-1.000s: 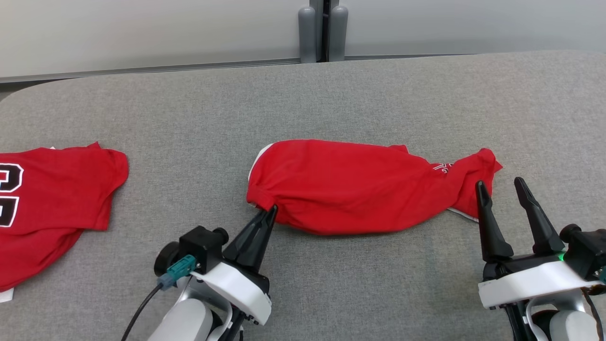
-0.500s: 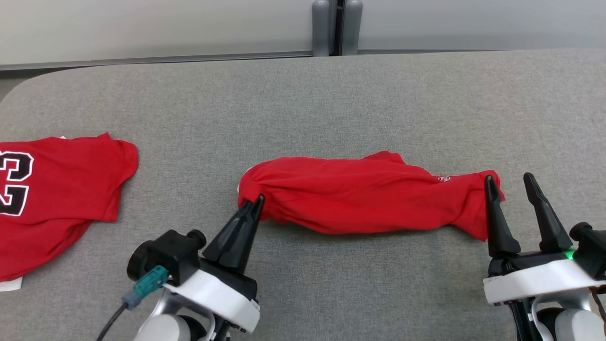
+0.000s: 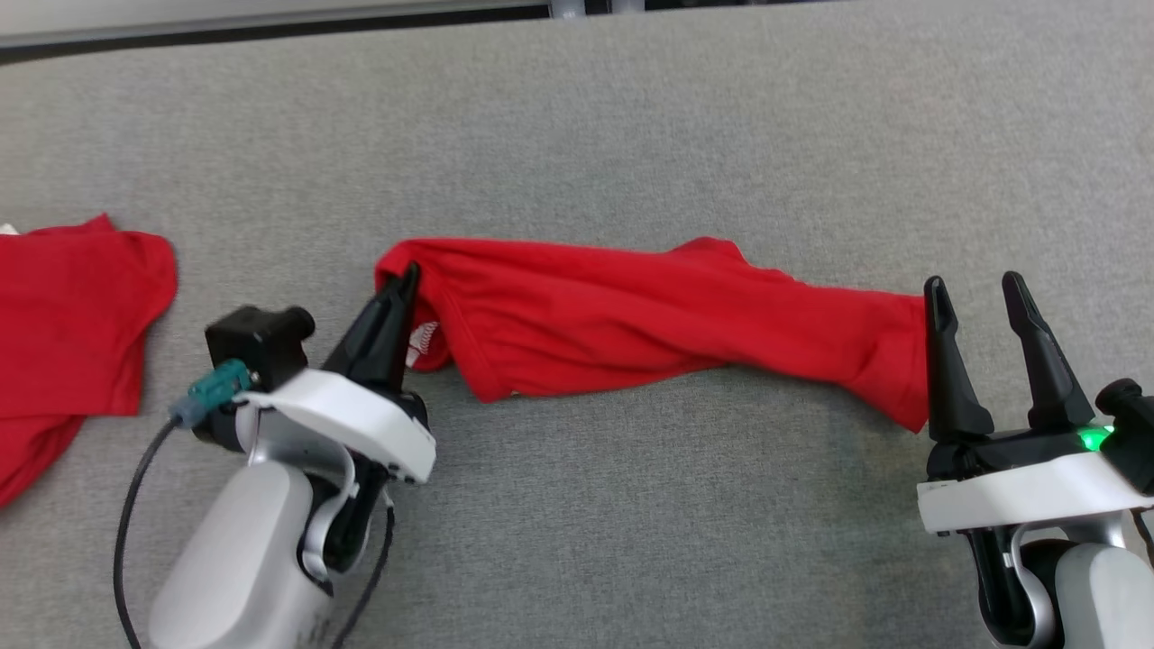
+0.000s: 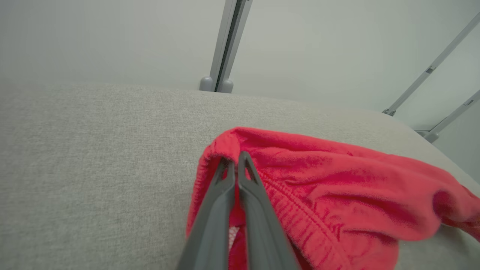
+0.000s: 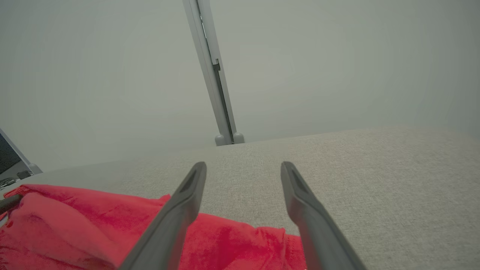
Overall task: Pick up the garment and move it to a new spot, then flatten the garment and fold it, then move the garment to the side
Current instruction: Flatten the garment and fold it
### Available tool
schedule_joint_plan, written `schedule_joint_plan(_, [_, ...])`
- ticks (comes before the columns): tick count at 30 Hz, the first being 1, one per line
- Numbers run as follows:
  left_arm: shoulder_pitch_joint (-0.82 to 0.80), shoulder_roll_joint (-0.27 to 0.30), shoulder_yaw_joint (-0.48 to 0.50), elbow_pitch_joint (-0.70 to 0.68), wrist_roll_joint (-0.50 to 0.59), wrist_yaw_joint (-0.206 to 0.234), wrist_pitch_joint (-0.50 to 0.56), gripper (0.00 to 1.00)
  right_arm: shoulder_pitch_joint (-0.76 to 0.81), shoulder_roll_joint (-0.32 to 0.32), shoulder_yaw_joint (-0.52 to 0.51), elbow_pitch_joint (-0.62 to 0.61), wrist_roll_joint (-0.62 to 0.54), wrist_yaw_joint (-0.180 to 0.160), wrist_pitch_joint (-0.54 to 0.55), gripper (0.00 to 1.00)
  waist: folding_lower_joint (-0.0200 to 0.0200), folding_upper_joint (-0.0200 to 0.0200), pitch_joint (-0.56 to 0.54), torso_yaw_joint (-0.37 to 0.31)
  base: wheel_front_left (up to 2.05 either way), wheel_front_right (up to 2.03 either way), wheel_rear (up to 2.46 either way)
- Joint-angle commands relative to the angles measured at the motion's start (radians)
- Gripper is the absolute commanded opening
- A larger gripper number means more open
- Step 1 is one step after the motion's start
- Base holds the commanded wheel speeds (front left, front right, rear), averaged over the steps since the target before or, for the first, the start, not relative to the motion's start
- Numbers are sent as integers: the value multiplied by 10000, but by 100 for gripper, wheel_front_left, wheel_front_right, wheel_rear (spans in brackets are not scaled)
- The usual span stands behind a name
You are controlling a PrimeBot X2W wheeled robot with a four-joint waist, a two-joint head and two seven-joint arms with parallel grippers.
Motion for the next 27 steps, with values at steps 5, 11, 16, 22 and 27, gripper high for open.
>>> schedule_joint_plan(5, [-1267,-101,240,1628,-217,-293,-305,0,-316,21,-10,239,96,-1,-261,100,0,0,563,-367,0,0,0])
schedule_joint_plan(11, [-1938,-117,247,2801,27,-404,-1131,100,-465,53,-54,466,40,-1,-436,100,0,0,468,-406,0,0,0])
schedule_joint_plan(16, [-1491,-72,356,2668,649,64,-1909,100,-416,32,-16,540,-81,-1,-451,100,0,0,75,-287,0,0,0])
schedule_joint_plan(22, [-230,-55,1151,715,1704,772,-2023,100,-148,-147,171,507,-243,0,-267,100,0,0,-504,-24,0,0,0])
schedule_joint_plan(27, [1216,-17,1746,-707,2419,1026,-2015,100,102,-337,381,528,-285,-1,-73,100,0,0,-1013,136,0,0,0])
